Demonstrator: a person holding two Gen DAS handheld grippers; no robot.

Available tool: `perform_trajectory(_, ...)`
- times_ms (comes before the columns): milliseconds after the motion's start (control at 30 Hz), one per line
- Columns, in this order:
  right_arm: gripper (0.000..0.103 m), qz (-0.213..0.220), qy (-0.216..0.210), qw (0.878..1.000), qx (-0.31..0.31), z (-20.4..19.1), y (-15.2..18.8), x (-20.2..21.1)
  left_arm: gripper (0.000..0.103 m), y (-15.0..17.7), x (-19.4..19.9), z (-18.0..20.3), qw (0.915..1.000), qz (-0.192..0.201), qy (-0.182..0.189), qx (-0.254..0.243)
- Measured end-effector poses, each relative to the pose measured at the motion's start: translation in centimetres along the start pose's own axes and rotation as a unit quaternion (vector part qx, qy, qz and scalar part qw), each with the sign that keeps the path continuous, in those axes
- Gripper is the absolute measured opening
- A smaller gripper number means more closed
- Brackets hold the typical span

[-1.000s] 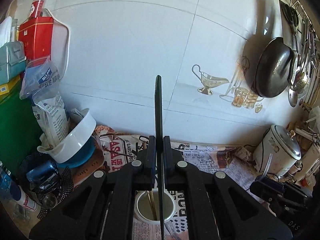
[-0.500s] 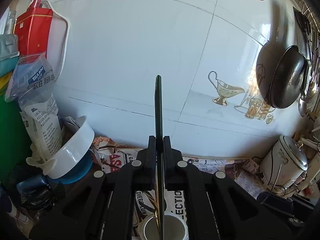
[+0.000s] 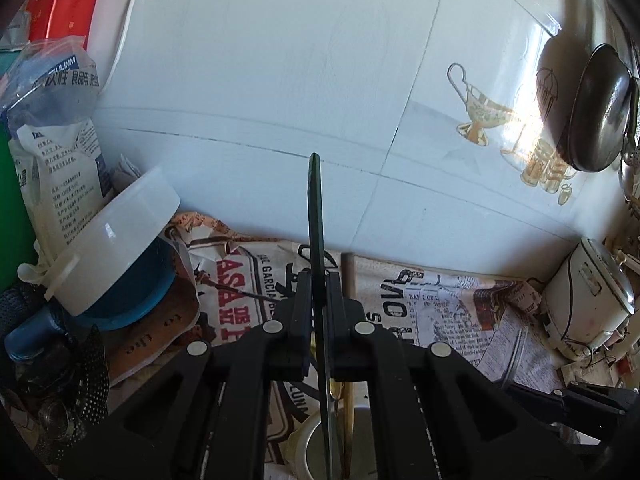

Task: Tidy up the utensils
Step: 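Lower the fork and green stick into the cup and open both tools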

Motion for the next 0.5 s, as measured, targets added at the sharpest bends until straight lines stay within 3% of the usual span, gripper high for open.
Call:
perform_trajectory(367,0.023,-0.044,0.016,0.999,-0.006,1.0,0.6,-2.7,0.004,3.1,0.8,0.8,0.9980,-0.060,0.020,-0.006)
perform_trajectory(500,0.023,-0.054,0.021,0.998,0.000,1.0,0.8,-3.2,0.004,3.5,1.2,0.6,0.9971,-0.076,0.007,-0.004)
Point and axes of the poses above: each gripper's, at about its wrist camera, not at the fingertips, and x roughly against the way its jaws point, z to its right, y to its underside, the point moved 3 cm from there along -x, roughly the way its jaws point, and after that the axes turned 15 degrees about -x, right-handed, at the moved point
